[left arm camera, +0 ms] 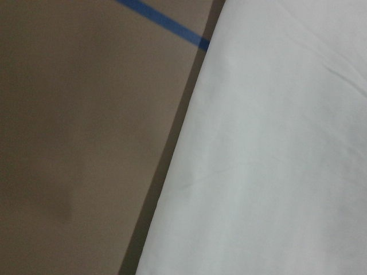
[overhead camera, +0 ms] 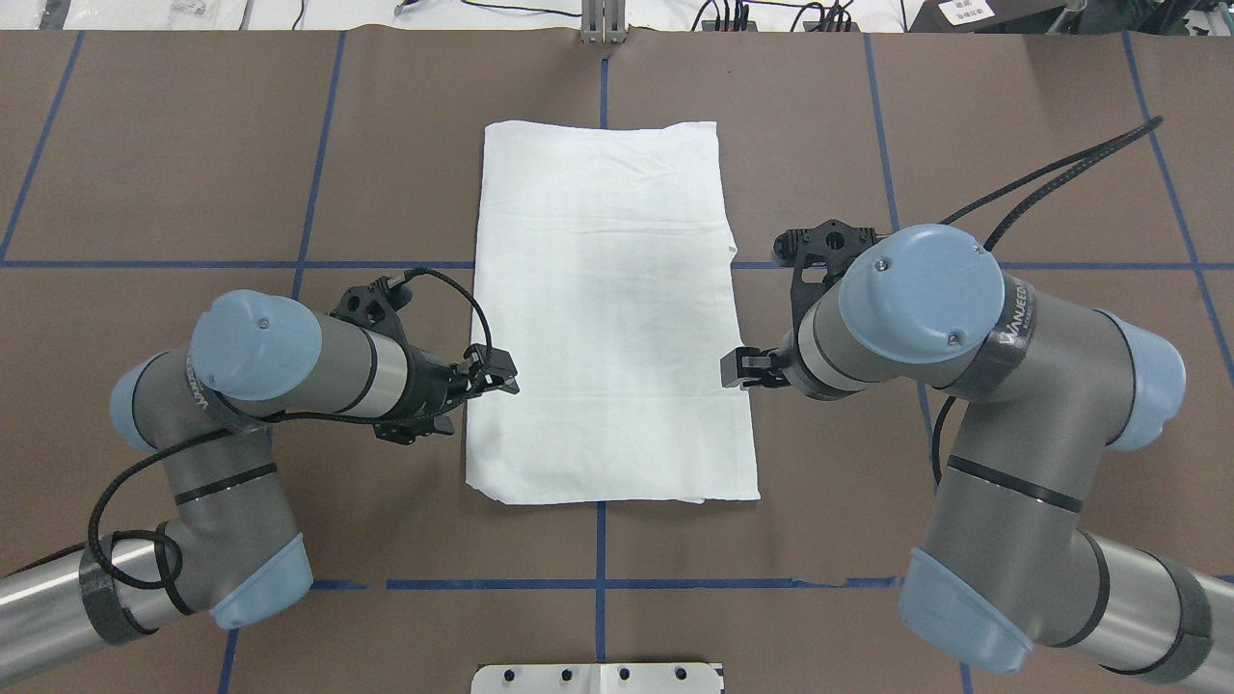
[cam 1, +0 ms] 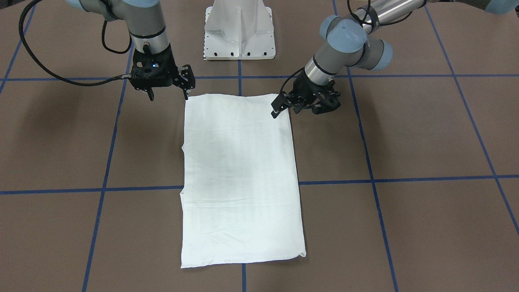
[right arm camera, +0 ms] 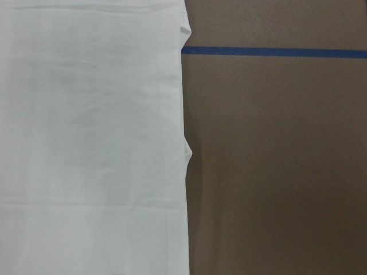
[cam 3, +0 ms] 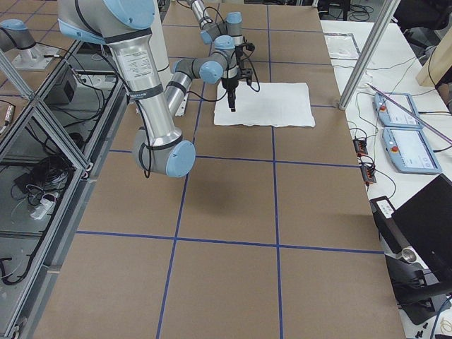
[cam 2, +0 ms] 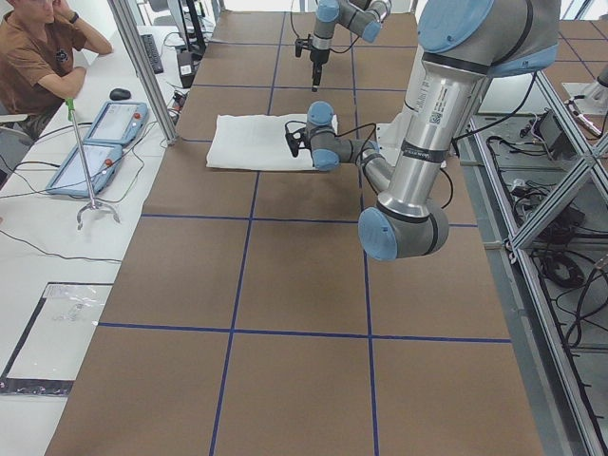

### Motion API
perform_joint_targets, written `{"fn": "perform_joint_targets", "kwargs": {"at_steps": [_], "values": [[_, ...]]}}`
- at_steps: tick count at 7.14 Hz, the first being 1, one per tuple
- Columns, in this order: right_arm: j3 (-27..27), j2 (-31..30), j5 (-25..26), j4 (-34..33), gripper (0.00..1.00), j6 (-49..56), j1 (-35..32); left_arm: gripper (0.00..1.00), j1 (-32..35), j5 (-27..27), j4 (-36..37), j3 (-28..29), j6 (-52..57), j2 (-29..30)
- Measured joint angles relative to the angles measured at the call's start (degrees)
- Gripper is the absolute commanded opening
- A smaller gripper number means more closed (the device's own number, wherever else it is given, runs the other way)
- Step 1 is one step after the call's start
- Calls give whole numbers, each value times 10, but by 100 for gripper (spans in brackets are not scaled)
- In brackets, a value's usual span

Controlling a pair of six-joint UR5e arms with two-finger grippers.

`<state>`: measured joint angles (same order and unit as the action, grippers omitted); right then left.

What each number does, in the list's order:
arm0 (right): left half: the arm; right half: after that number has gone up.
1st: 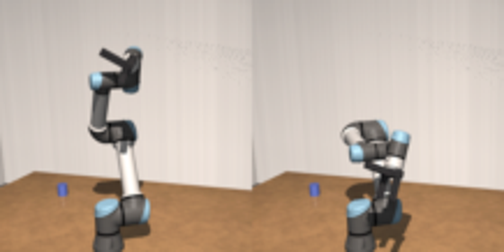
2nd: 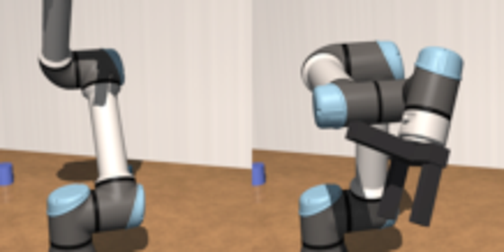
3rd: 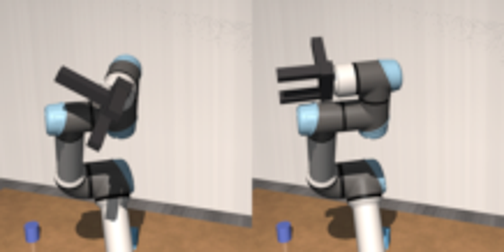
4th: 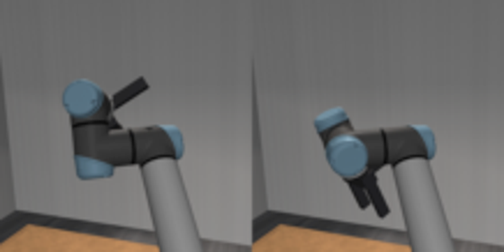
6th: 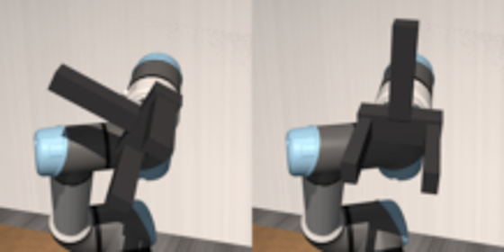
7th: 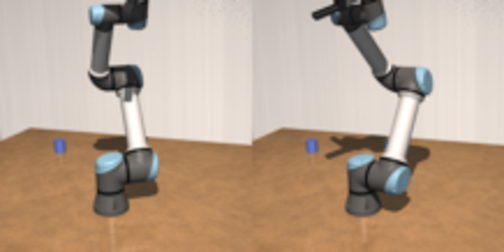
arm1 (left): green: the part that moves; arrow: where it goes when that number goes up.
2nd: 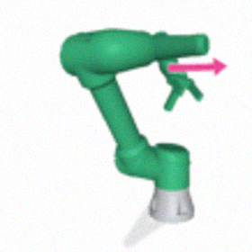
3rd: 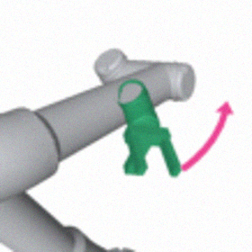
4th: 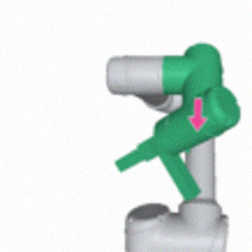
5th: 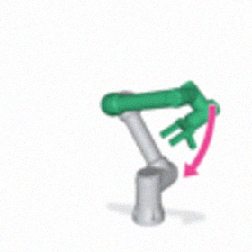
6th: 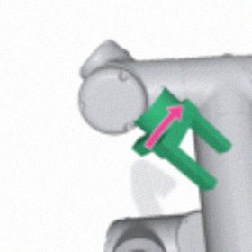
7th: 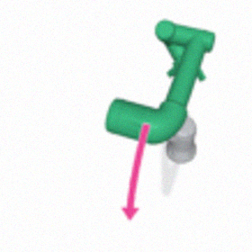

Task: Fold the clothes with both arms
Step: 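Move both grippers to the shirt's near end, one at each side edge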

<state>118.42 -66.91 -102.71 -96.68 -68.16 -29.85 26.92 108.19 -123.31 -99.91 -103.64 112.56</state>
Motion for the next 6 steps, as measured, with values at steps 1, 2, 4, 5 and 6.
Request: {"fn": "perform_joint_targets", "kwargs": {"at_steps": [1,2,4,5,6], "values": [[3,-15,-12,30,100,-6,1,99,-21,-14,49,-28,-11,0],[6,-21,-20,43,100,-9,1,99,-30,-20,84,-48,-16,0],[7,-22,-25,49,100,-10,1,97,-42,-26,107,-49,-18,-2],[7,-22,-26,50,100,-10,1,94,-47,-33,108,-36,-17,-1],[7,-22,-26,50,100,-10,1,90,-49,-37,107,-22,-17,2]]}}
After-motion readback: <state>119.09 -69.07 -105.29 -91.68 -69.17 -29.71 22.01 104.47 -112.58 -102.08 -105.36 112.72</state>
